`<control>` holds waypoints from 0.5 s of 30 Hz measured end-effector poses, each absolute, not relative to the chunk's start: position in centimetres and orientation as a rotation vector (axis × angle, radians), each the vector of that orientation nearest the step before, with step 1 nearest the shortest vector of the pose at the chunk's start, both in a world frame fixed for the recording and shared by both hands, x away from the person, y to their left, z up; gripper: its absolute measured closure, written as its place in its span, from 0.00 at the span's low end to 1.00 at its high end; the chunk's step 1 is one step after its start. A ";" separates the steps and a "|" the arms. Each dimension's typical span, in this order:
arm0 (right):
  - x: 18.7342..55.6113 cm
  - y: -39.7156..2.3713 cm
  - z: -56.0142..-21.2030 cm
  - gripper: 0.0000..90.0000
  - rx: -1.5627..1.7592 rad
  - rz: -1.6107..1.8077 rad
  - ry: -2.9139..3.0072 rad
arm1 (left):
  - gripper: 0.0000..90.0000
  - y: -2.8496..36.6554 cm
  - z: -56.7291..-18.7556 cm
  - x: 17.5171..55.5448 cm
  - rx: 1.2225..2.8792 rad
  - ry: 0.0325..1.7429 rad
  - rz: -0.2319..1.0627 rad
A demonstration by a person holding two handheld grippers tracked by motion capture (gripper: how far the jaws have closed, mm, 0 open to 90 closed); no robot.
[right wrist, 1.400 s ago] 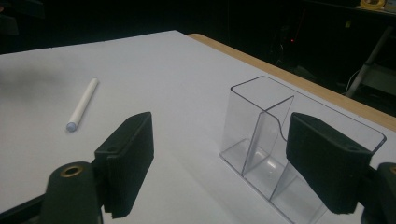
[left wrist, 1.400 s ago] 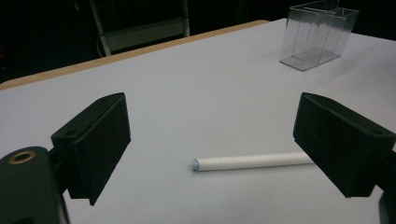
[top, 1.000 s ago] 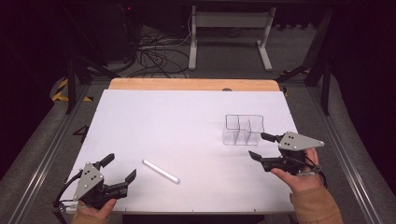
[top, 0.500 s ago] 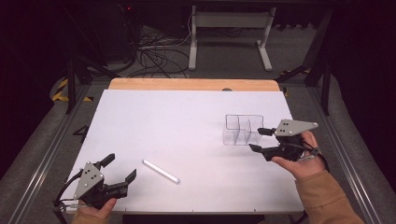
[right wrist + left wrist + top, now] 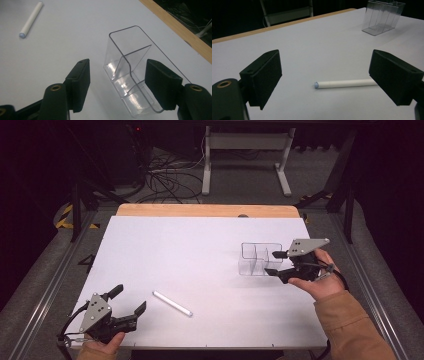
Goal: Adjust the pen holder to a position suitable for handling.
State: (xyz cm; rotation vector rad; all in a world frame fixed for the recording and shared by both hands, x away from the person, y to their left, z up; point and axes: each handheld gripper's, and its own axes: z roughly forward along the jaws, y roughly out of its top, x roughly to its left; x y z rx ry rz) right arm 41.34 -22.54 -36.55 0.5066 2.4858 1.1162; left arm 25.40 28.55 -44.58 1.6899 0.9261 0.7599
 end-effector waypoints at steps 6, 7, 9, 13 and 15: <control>42.1 -22.3 -36.4 0.42 0.465 1.072 2.503 | 0.13 28.6 -44.6 25.4 1.690 0.928 0.761; 42.2 -22.3 -36.5 0.42 0.472 1.071 2.502 | 0.13 28.6 -44.6 25.4 1.689 0.929 0.761; 42.4 -22.3 -36.6 0.42 0.493 1.065 2.506 | 0.13 28.6 -44.6 25.4 1.691 0.927 0.762; 42.7 -22.2 -36.6 0.45 0.495 1.053 2.521 | 0.13 28.6 -44.6 25.5 1.692 0.926 0.761; 42.9 -22.0 -36.5 0.47 0.475 1.016 2.534 | 0.13 28.6 -44.6 25.5 1.694 0.927 0.760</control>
